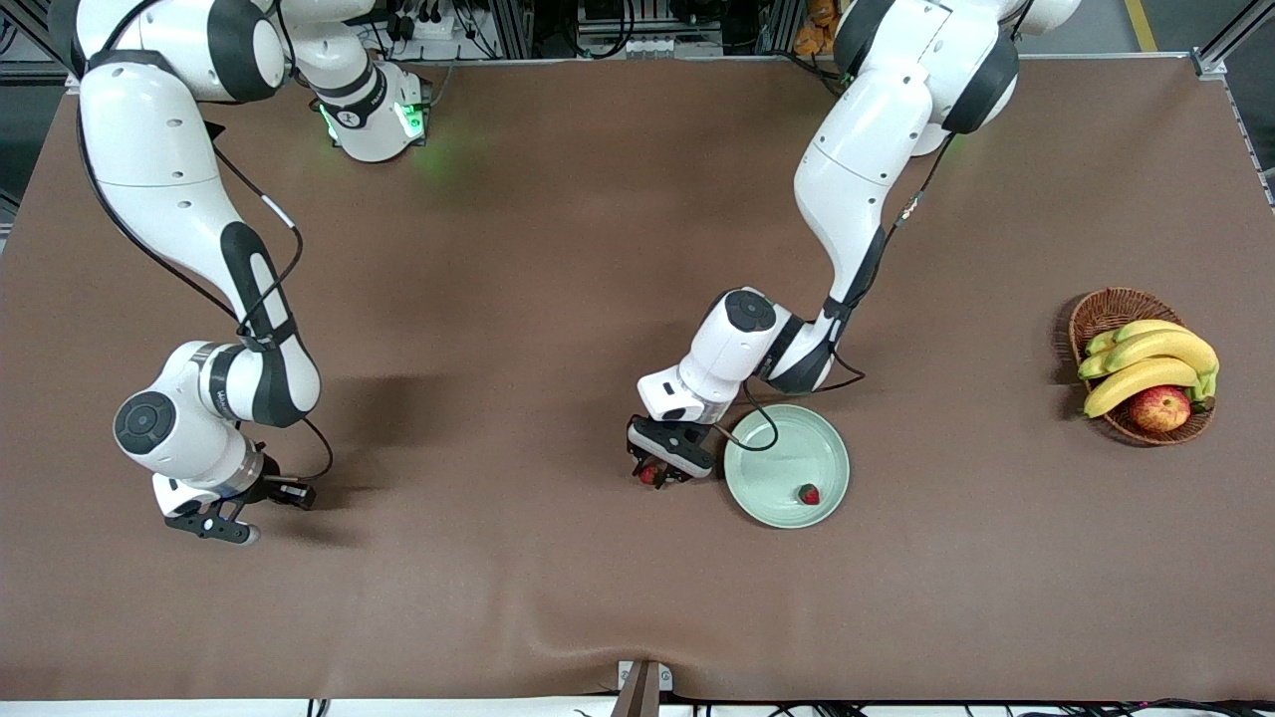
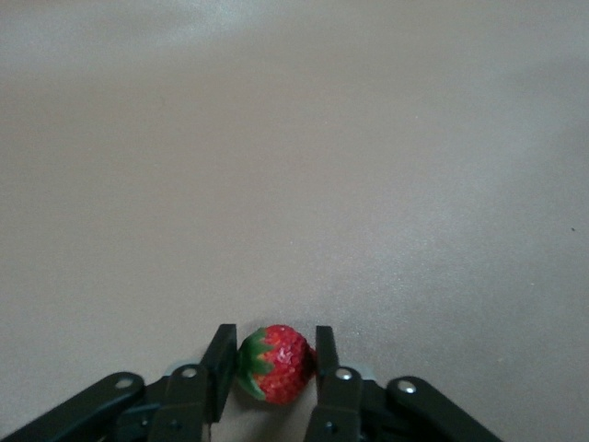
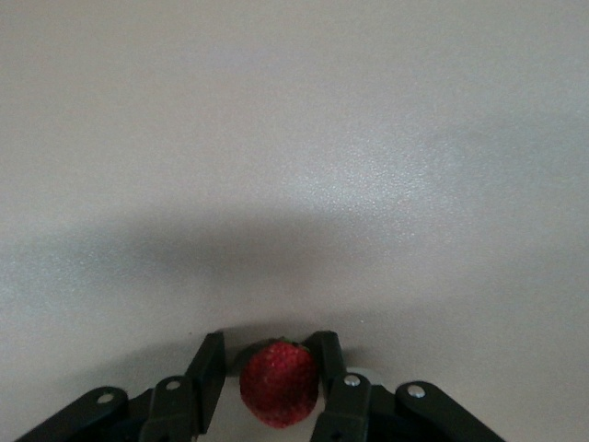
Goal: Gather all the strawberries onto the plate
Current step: 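Grasp a strawberry with each gripper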
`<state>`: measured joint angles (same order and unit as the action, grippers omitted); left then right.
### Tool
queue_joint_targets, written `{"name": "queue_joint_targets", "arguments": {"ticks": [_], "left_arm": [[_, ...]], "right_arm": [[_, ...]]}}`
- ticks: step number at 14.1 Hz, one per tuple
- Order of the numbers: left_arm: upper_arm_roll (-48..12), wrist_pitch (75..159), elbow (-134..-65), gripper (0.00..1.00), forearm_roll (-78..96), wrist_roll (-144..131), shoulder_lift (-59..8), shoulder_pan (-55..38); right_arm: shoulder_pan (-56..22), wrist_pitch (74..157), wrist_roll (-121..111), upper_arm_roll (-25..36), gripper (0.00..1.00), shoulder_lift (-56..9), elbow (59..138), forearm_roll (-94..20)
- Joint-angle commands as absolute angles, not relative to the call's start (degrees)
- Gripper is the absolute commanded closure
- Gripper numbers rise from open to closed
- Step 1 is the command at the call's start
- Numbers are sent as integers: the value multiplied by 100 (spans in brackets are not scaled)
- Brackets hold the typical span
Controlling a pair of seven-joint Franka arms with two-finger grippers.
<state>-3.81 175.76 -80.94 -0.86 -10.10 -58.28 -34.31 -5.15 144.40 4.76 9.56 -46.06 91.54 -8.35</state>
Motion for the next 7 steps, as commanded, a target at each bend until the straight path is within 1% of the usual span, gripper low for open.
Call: {"name": "queue_joint_targets", "arguments": {"ticks": [1,4,5,6,7], "left_arm": [[-334,17657,-7972,83,-202,-1028,-5854,-3445],[-343,17517,-8077,83,-211,-1028,-5731,-3314],[-343,17491,-8103,83,-202,-1028,-5678,-3313],[-343,17360,-8112,83,-202,-1028,-5617,-3305],[-343,17141,-8112,83,-202,-1028,-5512,-3279]], "right_arm": [[-457,14440,237,896,59,-4430,9457,-914],[-466,14309,246,879,85,-4325,9457,-914],[-466,14135,255,844,92,-4255,9448,-923],[-466,13915,264,826,96,-4158,9431,-940],[-483,13730,272,817,96,-4053,9431,-1001]]}}
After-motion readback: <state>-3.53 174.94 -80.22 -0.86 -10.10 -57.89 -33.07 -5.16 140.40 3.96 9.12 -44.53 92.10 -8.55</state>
